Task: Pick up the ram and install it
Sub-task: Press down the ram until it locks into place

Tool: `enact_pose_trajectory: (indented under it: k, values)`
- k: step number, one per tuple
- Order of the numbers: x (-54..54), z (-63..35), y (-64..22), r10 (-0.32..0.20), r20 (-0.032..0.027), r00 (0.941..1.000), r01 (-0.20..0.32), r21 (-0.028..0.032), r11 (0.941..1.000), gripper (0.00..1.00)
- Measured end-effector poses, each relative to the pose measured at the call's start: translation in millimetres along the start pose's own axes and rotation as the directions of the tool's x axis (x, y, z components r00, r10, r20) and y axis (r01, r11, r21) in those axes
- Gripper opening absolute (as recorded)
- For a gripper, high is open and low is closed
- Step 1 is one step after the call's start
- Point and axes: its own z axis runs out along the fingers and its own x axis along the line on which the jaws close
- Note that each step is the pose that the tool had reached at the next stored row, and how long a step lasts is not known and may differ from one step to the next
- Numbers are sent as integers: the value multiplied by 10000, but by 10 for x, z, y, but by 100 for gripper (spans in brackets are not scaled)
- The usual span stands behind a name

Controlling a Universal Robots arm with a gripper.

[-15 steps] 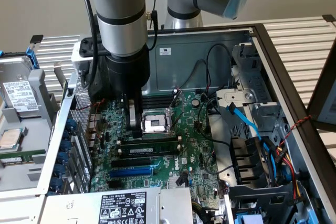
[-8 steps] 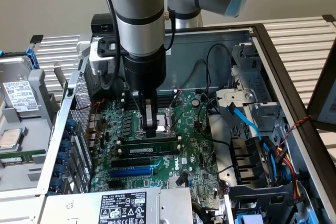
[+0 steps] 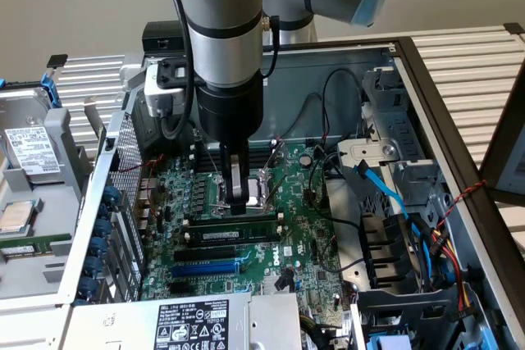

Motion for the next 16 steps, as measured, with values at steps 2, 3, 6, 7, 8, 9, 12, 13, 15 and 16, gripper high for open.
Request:
enact_pose_trajectory:
  k: [2,3,6,7,8,9,12,13,15,16]
  values:
    - [0,0,0,-1,0,10000,1,0,10000,11]
    - [0,0,0,-1,0,10000,1,0,10000,11]
    - [0,0,0,-2,0,10000,2,0,10000,11]
    - [0,0,0,-2,0,10000,2,0,10000,11]
    - [0,0,0,-3,0,10000,3,0,10000,11]
    - [0,0,0,-3,0,10000,3,0,10000,11]
    - [1,9,0,471,12,9989,-471,9,9989,11]
    - [1,13,0,647,16,9979,-647,14,9979,11]
    - [1,21,-1,1013,21,9949,-1013,24,9949,11]
    - [1,25,0,1181,21,9930,-1181,27,9930,11]
